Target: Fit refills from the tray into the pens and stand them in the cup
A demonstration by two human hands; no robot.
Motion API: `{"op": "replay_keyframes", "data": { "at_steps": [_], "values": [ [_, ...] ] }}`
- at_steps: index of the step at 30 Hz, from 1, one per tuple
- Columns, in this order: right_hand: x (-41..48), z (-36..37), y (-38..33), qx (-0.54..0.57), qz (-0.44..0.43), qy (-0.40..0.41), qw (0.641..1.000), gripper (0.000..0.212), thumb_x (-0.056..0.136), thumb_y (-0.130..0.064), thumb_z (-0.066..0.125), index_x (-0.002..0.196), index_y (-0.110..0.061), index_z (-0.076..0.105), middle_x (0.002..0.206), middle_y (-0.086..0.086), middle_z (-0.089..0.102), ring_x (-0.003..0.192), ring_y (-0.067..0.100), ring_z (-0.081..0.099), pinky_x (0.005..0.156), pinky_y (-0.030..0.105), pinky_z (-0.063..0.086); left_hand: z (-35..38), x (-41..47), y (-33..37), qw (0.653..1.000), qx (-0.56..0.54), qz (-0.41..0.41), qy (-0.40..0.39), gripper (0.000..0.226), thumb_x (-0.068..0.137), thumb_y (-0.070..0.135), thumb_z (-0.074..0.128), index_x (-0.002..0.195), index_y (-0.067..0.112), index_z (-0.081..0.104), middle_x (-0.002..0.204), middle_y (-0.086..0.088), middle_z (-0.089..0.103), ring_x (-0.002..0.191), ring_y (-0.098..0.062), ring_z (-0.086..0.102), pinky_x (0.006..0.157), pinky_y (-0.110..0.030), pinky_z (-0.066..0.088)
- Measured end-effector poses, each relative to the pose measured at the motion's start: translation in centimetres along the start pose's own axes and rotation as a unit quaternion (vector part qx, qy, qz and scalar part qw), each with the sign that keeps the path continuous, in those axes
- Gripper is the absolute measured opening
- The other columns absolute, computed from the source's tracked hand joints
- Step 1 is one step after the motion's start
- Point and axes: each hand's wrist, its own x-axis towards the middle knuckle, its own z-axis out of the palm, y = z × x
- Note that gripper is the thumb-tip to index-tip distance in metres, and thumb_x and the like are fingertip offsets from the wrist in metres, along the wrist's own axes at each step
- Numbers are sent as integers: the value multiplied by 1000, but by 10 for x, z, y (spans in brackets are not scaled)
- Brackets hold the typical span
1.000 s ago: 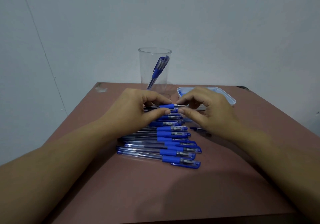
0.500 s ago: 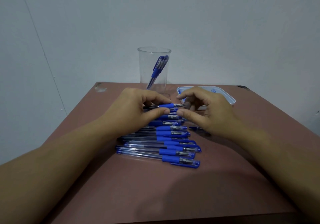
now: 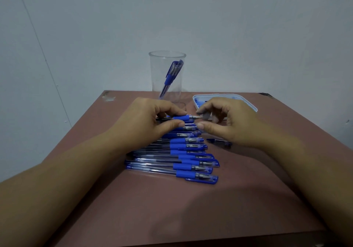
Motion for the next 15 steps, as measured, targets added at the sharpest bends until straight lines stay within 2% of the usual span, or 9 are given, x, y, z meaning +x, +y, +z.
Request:
{"op": "replay_keyframes", "data": {
  "at_steps": [3, 8, 11, 15],
  "values": [
    [-7, -18, 9, -79, 47, -81, 992, 23, 76, -42, 77, 93, -44, 63, 93, -23, 60, 90, -7, 56, 73, 12, 41, -2, 1, -1, 1000, -12, -15, -5, 25, 79, 38, 74, 104, 35, 74, 87, 23, 70, 81, 1, 63, 66, -7, 44],
    [-13, -26, 13, -135, 94, -167, 972, 9, 78, -40, 74, 84, -42, 67, 96, -18, 58, 92, -3, 55, 79, 19, 45, -2, 1, 0, 1000, -15, -11, -10, 25, 79, 40, 72, 103, 37, 73, 87, 30, 67, 83, 1, 64, 68, -7, 45],
    [-11, -23, 11, -120, 93, -144, 978, 7, 81, -36, 73, 85, -38, 67, 90, -17, 62, 84, -1, 57, 72, 16, 46, -3, 1, 0, 1000, -17, -7, -11, 30, 76, 46, 67, 104, 37, 73, 88, 27, 68, 83, 1, 64, 67, -6, 44],
    [-9, -21, 8, -47, 72, -46, 995, 7, 87, -30, 68, 92, -33, 64, 77, -9, 65, 70, 6, 59, 63, 17, 46, -3, 1, -1, 1000, -15, -8, -12, 31, 76, 48, 67, 104, 37, 73, 87, 25, 69, 82, 0, 64, 67, -8, 46]
  ]
}}
